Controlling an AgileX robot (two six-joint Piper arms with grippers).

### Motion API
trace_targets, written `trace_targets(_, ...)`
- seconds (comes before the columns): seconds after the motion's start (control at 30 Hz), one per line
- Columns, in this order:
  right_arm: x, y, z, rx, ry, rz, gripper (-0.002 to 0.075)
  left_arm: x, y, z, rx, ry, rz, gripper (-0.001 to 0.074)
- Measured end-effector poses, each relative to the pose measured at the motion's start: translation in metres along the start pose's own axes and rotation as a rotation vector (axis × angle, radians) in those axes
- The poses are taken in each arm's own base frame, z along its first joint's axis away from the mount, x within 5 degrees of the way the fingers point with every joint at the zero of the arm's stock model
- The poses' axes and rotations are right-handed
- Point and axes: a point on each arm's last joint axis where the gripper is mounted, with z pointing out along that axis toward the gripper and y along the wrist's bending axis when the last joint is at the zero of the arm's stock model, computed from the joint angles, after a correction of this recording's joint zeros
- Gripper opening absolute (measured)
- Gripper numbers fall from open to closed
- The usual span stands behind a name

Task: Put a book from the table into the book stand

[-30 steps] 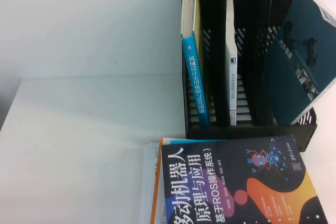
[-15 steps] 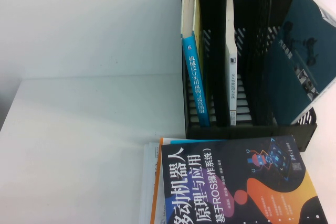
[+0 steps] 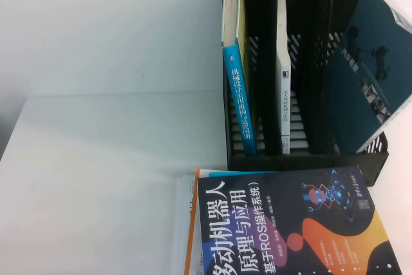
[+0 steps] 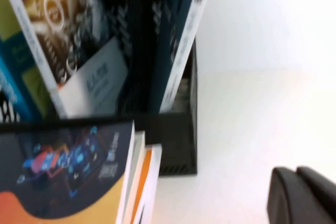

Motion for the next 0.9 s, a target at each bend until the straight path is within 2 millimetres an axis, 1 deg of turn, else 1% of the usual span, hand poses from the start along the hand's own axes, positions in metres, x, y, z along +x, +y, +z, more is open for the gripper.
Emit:
trace_targets(0.1,0.0,-0.001,-0.004,0.013,-0.032,-0.025,-0.0003,0.0,0.0,0.0,0.0,0.0,0.0,-0.0002)
trace_targets(0.27,0.009,0.0,-0.004,0.002,0.056,-0.038,-0.0003,0.0,0.0,0.0,0.0,-0.002,0.0,-0.0002)
trace_targets(0.4,0.01,0.001,-0.005,0.0,0.07,-0.042,-0.0003,0.0,0.0,0.0,0.0,-0.002,0.0,-0.0002)
trace_targets(0.53,0.012,-0.005,-0.005,0.053,0.101,-0.189,-0.0003,0.0,0.0,0.0,0.0,-0.002,0.0,-0.0002)
trace_targets(0.57,0.013,-0.007,-0.005,0.069,0.11,-0.204,-0.0003,0.0,0.0,0.0,0.0,-0.002,0.0,-0.0002)
trace_targets(0.73,0.013,-0.01,-0.005,0.114,0.106,-0.069,-0.0003,0.0,0.0,0.0,0.0,-0.002,0.0,-0.0002)
trace_targets(0.9,0.014,-0.013,-0.006,0.144,0.125,-0.072,-0.0003,0.0,0.0,0.0,0.0,-0.002,0.0,-0.0002)
